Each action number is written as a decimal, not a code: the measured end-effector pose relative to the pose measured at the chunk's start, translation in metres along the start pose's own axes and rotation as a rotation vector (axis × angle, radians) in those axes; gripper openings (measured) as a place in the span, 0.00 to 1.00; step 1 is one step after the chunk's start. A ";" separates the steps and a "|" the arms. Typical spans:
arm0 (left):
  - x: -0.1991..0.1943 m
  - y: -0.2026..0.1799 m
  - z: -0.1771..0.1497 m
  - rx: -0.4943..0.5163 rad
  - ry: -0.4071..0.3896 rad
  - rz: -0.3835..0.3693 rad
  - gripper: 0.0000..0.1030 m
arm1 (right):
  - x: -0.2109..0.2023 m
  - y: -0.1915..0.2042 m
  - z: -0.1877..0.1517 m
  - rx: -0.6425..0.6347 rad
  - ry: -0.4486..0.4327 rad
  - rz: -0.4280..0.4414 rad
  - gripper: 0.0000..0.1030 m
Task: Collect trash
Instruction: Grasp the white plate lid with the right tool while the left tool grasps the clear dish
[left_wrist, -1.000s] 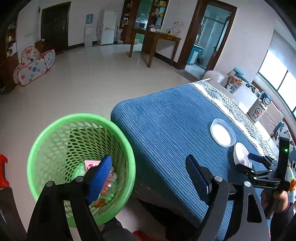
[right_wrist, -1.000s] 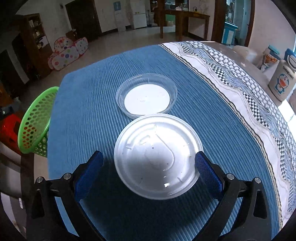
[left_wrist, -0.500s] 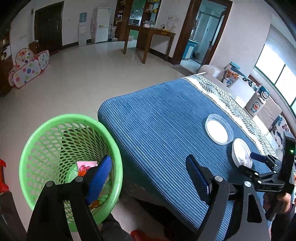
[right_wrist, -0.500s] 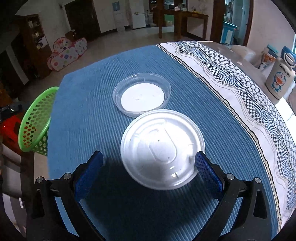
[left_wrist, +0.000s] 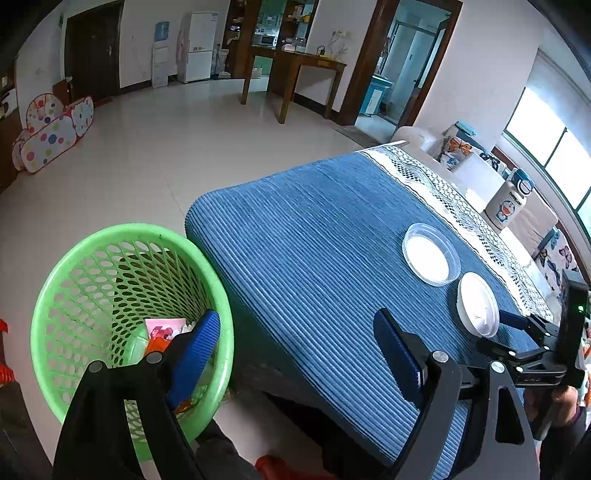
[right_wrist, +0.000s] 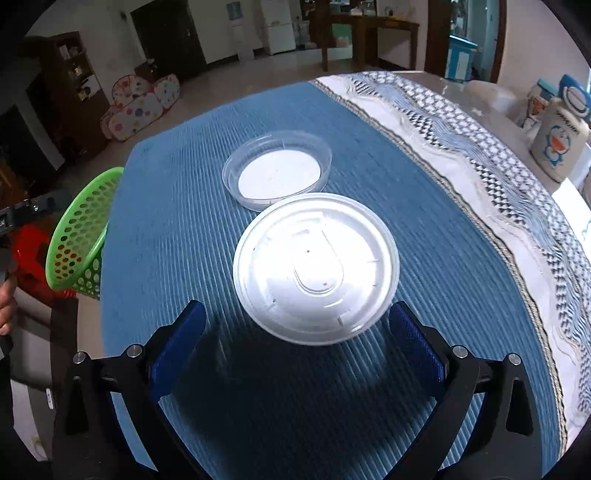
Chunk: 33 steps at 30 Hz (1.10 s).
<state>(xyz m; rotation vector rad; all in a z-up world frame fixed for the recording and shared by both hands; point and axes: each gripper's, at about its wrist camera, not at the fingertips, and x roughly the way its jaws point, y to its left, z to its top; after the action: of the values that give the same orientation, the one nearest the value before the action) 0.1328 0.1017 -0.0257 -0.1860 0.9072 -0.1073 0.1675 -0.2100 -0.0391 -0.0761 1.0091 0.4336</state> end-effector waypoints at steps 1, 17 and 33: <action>0.000 -0.001 0.000 0.000 0.002 -0.004 0.80 | 0.003 0.001 0.002 -0.005 0.000 0.003 0.95; 0.040 -0.062 0.030 0.089 0.041 -0.111 0.72 | 0.007 -0.003 0.013 0.025 -0.022 -0.009 0.89; 0.120 -0.123 0.061 0.146 0.135 -0.163 0.51 | -0.016 -0.013 0.001 0.019 -0.050 0.039 0.91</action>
<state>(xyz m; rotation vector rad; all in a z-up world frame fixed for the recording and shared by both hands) 0.2529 -0.0319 -0.0565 -0.1177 1.0138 -0.3395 0.1654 -0.2265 -0.0271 -0.0282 0.9664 0.4588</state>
